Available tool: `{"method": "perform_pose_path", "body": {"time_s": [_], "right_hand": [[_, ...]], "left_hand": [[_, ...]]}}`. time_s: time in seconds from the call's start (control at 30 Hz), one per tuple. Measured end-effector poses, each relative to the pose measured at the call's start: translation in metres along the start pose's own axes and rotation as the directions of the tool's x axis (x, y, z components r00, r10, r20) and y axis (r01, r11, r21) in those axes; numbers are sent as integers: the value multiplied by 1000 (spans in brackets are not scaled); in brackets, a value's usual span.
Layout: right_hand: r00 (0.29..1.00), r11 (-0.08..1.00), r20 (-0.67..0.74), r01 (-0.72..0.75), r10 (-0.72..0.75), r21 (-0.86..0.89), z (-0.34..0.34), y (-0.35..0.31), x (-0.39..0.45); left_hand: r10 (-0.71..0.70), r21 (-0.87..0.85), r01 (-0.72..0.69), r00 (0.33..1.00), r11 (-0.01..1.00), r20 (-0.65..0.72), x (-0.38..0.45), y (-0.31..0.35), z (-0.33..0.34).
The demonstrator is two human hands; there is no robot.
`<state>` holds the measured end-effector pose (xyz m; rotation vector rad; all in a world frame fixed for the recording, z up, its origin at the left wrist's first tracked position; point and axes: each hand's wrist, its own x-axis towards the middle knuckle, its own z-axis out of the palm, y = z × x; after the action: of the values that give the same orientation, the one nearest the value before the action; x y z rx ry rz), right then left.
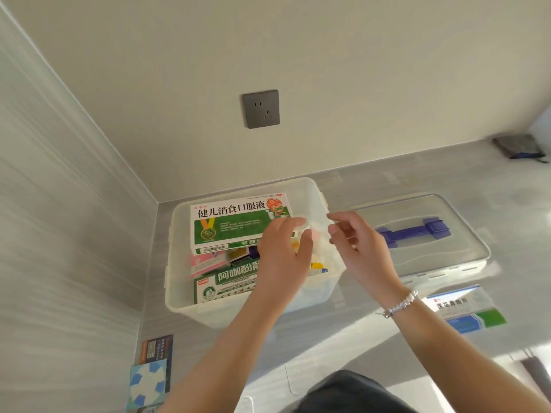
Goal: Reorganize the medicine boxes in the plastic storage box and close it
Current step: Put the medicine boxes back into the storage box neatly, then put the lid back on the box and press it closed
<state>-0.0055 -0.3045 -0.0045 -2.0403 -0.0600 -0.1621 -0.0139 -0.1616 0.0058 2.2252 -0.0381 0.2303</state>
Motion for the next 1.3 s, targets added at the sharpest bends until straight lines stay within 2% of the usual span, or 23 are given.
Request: {"method": "perform_pose_path", "body": {"time_s": [0.1, 0.27, 0.43, 0.5, 0.63, 0.73, 0.87, 1.0, 1.17, 1.3], "right_hand": [[997, 999, -60, -41, 40, -4, -29, 20, -14], [980, 987, -124, -157, 159, 22, -74, 61, -27], [961, 967, -150, -246, 234, -70, -111, 113, -33], [954, 951, -139, -283, 266, -123, -123, 137, -29], [928, 892, -96, -371, 359, -258, -140, 187, -17], [895, 816, -93, -438, 437, -377, -151, 221, -7], [812, 689, -196, -574, 550, -442, -164, 257, 3], [721, 648, -262, -692, 642, -317, -178, 284, 10], [723, 720, -247, -684, 645, -119, -193, 303, 27], [668, 712, -292, -699, 685, 69, -195, 308, 41]], "left_hand": [[68, -60, -67, 998, 996, 17, -9, 25, 27], [128, -69, -120, 984, 990, 123, -19, 54, 78], [150, -55, -143, 976, 988, 158, -23, 66, 130], [81, -23, -77, 974, 997, 211, -24, 63, 154], [-183, 39, 180, 936, 983, 300, -21, 46, 202], [-367, 104, 352, 884, 930, 289, -17, 31, 230], [-537, 149, 516, 808, 844, 243, -12, 13, 254], [-627, 102, 620, 758, 778, 180, -4, 0, 268], [-722, -18, 729, 681, 685, 119, 1, -10, 279], [-778, -208, 788, 611, 579, 148, 5, -15, 286]]}}
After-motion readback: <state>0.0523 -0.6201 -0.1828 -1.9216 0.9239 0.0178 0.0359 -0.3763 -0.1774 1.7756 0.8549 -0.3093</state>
